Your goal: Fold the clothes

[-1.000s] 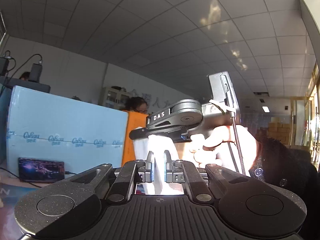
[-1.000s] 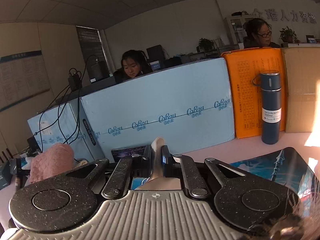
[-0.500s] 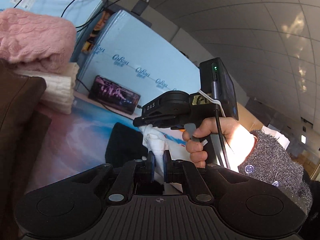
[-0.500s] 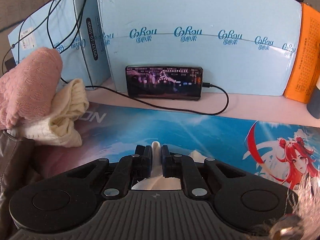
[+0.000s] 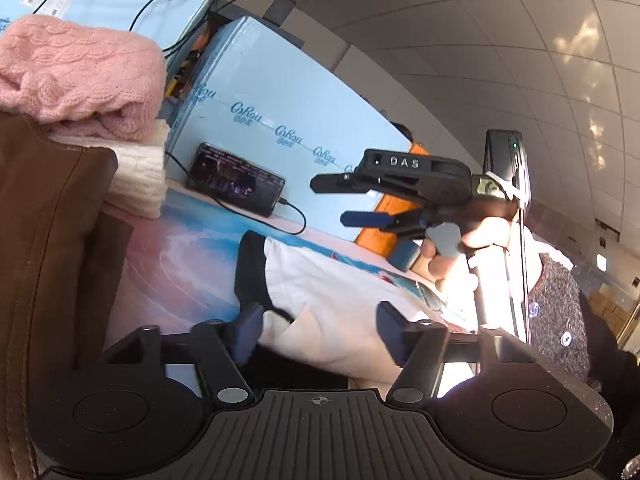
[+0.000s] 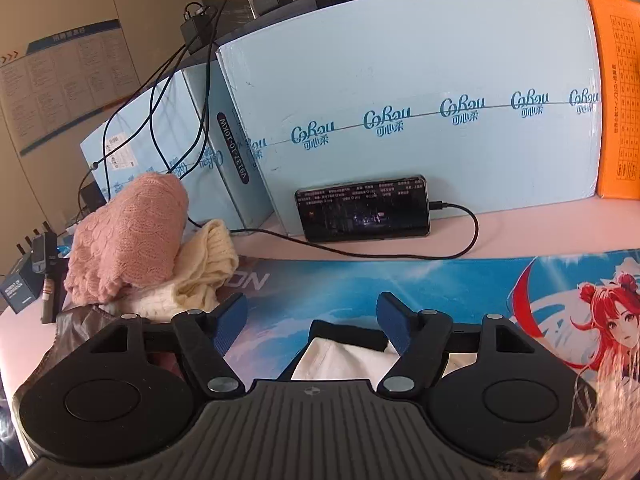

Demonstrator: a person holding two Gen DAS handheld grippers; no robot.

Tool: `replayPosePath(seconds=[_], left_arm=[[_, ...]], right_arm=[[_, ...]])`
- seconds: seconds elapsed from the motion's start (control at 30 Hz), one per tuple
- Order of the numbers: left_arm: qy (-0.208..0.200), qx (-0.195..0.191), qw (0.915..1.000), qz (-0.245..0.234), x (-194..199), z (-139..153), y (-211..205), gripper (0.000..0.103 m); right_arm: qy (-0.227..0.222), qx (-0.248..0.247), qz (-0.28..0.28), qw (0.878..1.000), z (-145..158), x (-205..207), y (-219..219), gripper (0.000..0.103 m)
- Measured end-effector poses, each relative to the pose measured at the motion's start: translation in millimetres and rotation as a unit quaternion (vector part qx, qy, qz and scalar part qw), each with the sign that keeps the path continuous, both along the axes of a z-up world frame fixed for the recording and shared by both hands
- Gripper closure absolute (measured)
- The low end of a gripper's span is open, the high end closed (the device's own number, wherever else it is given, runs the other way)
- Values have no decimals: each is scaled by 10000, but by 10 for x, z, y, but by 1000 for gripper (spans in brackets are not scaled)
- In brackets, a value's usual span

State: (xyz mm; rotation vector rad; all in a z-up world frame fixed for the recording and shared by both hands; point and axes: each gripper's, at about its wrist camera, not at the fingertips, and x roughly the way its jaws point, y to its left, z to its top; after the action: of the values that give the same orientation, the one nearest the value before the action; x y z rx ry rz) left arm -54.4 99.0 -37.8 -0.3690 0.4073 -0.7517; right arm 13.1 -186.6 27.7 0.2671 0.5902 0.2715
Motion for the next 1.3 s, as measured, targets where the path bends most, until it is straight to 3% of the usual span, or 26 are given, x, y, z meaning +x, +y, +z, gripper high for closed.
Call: replayPosePath(seconds=[0.13, 0.27, 0.4, 0.47, 0.5, 0.6, 0.7, 0.77, 1.03, 1.1, 1.13, 1.17, 1.2, 1.23, 1.3], left_arm=[[-1, 700, 9974, 190, 43, 3, -191, 25], [159, 1009, 9947, 78, 33, -40, -195, 23], [119, 963, 9946, -374, -67, 9, -9, 15], [213, 885, 9941, -598, -126, 46, 93, 10], [312, 825, 9937, -690, -148, 56, 136, 5], [770, 723, 9893, -1006, -161, 16, 135, 4], [974, 929, 9857, -1013, -146, -33, 3, 2], [1021, 828, 9863, -992, -114, -52, -88, 0], [1540, 68, 9865, -549, 179, -103, -417, 0], [1650, -77, 9855, -388, 252, -101, -456, 0], [1662, -79, 9856, -295, 279, -99, -486, 1], [1667, -75, 9858, -202, 304, -97, -517, 2], [1636, 25, 9865, -123, 319, -96, -553, 10], [1598, 137, 9870, -46, 332, -95, -590, 17], [1568, 305, 9872, 25, 371, -106, -649, 64]], right_arm=[[361, 181, 118, 9991, -247, -1, 23, 25], [747, 375, -111, 9964, -489, 43, -30, 25], [487, 1049, -180, 9931, -358, -247, -216, 22], [52, 1357, -227, 9905, -289, -494, -430, 14], [-129, 1380, -326, 9898, -261, -594, -521, 13], [-532, 1255, -907, 9865, -194, -861, -815, 8], [-456, 1247, -1705, 9764, -269, -984, -1162, 8], [-241, 1315, -2005, 9705, -375, -1001, -1333, 8], [306, 1808, -1552, 9707, -728, -721, -1488, 9], [332, 1636, -1508, 9744, -708, -661, -1441, 12], [370, 1531, -1507, 9760, -698, -631, -1415, 20], [409, 1425, -1506, 9774, -689, -601, -1389, 34], [452, 1242, -1551, 9790, -685, -584, -1360, 43], [496, 1048, -1602, 9802, -681, -568, -1331, 59], [500, 924, -1562, 9821, -695, -574, -1319, 70]])
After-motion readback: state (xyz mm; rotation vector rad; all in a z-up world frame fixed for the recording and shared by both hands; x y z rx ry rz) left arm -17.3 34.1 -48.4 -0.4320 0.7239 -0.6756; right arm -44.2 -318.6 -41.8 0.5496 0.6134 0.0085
